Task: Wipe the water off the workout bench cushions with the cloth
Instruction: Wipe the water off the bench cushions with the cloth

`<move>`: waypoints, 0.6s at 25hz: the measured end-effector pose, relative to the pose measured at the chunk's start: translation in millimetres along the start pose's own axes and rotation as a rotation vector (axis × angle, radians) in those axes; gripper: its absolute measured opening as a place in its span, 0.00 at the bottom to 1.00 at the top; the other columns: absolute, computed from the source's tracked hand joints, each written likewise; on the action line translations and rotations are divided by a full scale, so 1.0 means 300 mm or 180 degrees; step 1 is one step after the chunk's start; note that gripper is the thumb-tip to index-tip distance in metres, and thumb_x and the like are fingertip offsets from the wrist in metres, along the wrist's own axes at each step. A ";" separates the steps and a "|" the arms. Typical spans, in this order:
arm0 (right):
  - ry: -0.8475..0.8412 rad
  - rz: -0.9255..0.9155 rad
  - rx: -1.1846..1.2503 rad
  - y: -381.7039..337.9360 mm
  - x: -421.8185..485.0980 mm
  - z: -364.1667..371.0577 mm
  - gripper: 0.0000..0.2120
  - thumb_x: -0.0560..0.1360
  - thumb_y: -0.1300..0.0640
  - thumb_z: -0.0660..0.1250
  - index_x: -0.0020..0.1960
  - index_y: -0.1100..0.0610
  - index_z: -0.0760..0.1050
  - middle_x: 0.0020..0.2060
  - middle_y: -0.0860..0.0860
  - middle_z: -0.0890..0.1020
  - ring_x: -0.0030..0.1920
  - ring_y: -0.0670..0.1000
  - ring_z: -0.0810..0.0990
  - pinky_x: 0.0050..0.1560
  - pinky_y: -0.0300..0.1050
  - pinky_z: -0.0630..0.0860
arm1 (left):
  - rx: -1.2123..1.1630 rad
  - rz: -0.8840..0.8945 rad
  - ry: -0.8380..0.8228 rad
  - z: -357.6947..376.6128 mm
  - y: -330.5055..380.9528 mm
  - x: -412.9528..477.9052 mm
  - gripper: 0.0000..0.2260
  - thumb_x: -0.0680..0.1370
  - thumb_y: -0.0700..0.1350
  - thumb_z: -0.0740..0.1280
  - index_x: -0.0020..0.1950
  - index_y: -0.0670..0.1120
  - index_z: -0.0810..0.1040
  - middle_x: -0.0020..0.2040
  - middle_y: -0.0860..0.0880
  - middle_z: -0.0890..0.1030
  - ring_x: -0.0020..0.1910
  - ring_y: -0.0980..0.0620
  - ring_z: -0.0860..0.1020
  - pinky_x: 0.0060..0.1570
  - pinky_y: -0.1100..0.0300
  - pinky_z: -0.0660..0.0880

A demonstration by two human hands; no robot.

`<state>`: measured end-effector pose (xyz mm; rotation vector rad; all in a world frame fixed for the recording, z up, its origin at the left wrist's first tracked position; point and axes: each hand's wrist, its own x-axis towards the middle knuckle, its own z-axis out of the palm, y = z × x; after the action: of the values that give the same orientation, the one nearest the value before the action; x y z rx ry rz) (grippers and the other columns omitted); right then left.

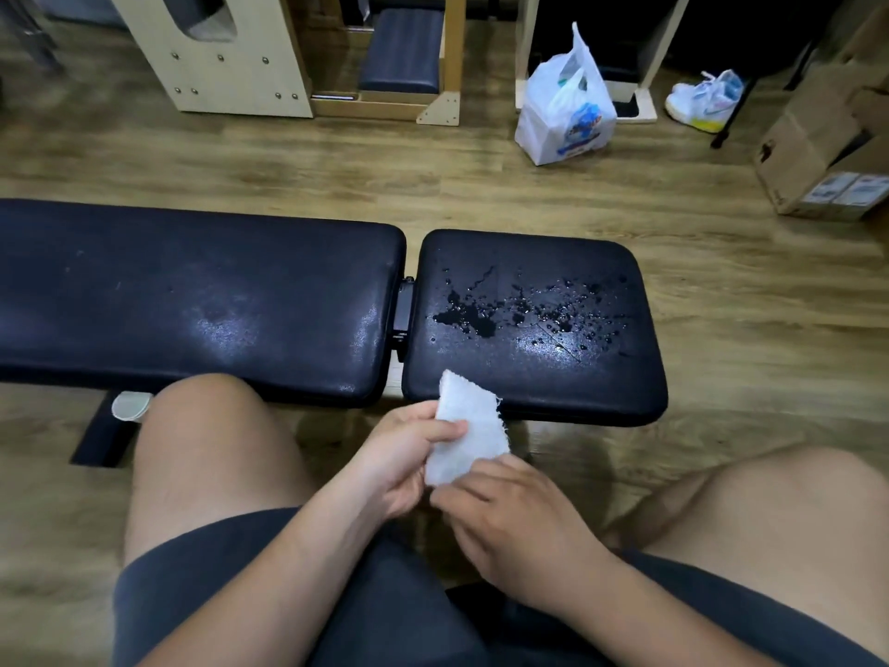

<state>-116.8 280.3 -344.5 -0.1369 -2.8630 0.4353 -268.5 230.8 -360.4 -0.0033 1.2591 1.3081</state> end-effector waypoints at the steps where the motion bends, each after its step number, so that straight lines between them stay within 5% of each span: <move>1: 0.0165 0.0120 0.0293 0.011 0.002 -0.021 0.03 0.72 0.55 0.66 0.44 0.52 0.78 0.35 0.46 0.79 0.37 0.50 0.78 0.39 0.45 0.76 | 0.0056 0.0150 -0.0039 -0.003 0.003 0.004 0.15 0.75 0.30 0.64 0.61 0.32 0.76 0.54 0.33 0.81 0.42 0.43 0.82 0.40 0.54 0.80; 4: 0.1016 0.1427 0.1165 0.113 0.039 -0.099 0.10 0.72 0.54 0.70 0.53 0.52 0.80 0.45 0.45 0.81 0.46 0.46 0.80 0.47 0.38 0.76 | 0.0325 0.0481 -0.0642 -0.006 0.034 -0.003 0.18 0.71 0.29 0.66 0.60 0.37 0.78 0.53 0.36 0.82 0.43 0.45 0.82 0.43 0.54 0.80; 7: 0.0112 0.2613 0.2816 0.229 0.065 -0.143 0.16 0.72 0.60 0.74 0.59 0.55 0.78 0.47 0.46 0.82 0.47 0.43 0.81 0.47 0.35 0.75 | 0.0983 0.0372 -0.1153 0.000 0.022 -0.022 0.19 0.68 0.32 0.67 0.58 0.42 0.80 0.51 0.40 0.83 0.47 0.45 0.81 0.48 0.54 0.79; 10: -0.0192 0.2417 0.2963 0.253 0.081 -0.123 0.04 0.72 0.65 0.72 0.44 0.58 0.81 0.34 0.49 0.82 0.33 0.44 0.77 0.36 0.40 0.73 | 0.1345 0.0475 -0.0857 0.007 0.003 -0.005 0.17 0.68 0.35 0.69 0.56 0.41 0.80 0.48 0.42 0.83 0.45 0.46 0.80 0.46 0.54 0.77; 15: 0.0442 0.1986 0.1859 0.319 0.303 -0.146 0.06 0.71 0.59 0.73 0.46 0.49 0.81 0.39 0.45 0.84 0.41 0.45 0.80 0.43 0.38 0.74 | 0.1055 0.1015 0.0095 0.003 0.031 0.044 0.09 0.75 0.34 0.69 0.55 0.38 0.78 0.49 0.40 0.84 0.45 0.45 0.82 0.46 0.53 0.79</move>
<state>-188.4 395.3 -312.7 -0.9070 -2.3793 1.2860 -277.6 243.8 -363.3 0.4295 1.5340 1.3540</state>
